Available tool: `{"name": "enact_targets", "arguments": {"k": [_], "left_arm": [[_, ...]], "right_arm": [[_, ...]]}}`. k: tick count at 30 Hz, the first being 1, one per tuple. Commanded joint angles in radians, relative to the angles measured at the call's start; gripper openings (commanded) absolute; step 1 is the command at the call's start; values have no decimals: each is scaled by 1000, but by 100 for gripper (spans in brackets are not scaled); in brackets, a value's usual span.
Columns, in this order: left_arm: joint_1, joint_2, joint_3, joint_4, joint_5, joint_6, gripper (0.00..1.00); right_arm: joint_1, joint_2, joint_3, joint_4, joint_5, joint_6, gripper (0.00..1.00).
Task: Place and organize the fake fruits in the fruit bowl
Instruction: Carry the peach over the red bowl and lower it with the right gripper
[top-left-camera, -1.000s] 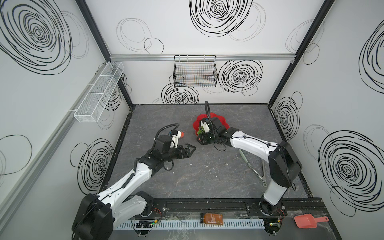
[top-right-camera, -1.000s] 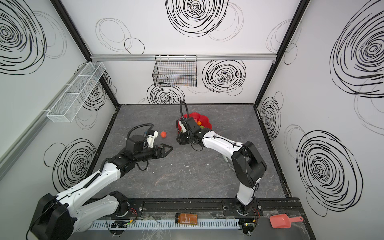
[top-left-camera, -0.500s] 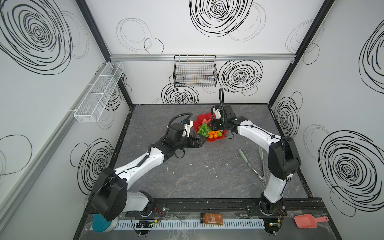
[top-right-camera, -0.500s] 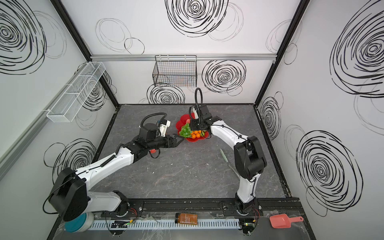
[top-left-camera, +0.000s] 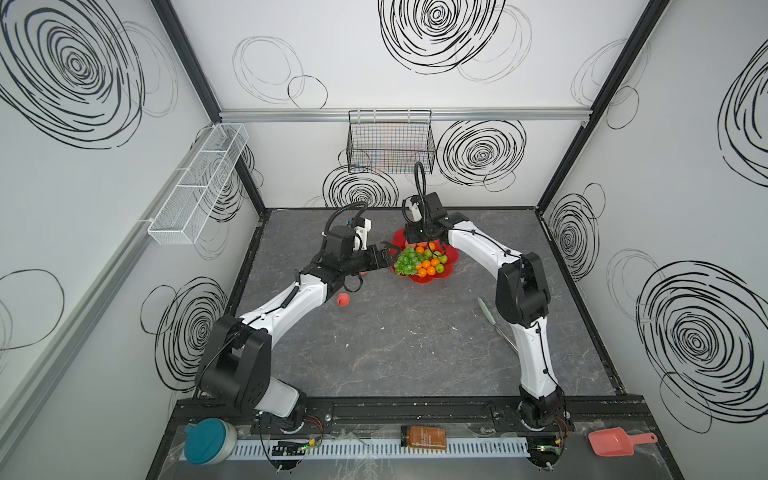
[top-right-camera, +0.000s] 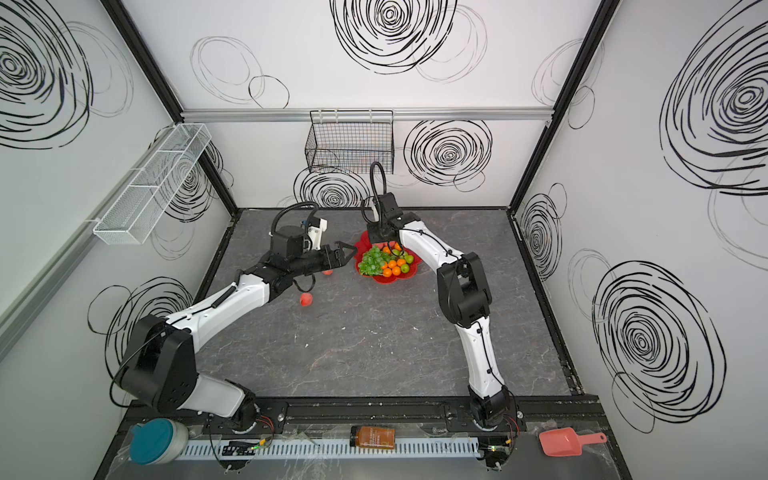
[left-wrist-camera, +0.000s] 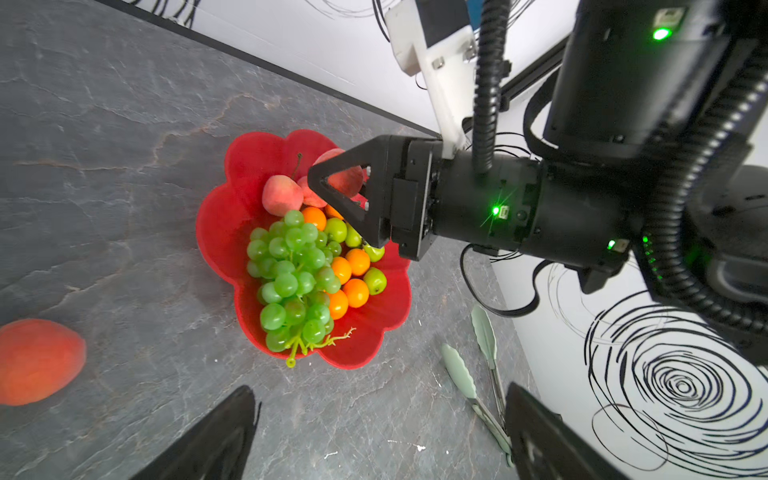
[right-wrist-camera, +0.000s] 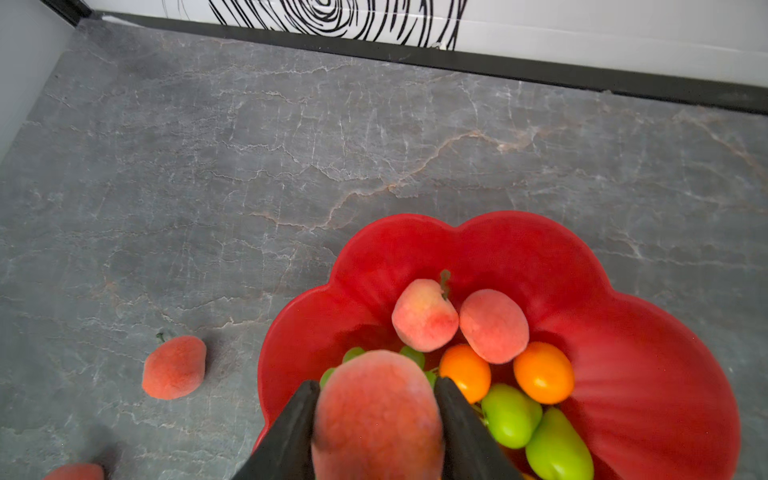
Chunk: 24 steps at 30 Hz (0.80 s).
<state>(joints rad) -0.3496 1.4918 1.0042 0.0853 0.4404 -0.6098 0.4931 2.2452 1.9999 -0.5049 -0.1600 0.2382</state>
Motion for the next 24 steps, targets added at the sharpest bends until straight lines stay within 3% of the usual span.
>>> {"name": "enact_targets", "arguments": {"k": [1,12,24], "left_arm": [[32,22,22,44,39,10,96],[109,62,9,73,111,-25,96],[118,70,8,68,123,-24,96]], "right_arm": [[28,66,115,-101,54,-59,46],[59,163,207,-69,144,-125,46],[52,253,272,-102,157,-150,46]]}}
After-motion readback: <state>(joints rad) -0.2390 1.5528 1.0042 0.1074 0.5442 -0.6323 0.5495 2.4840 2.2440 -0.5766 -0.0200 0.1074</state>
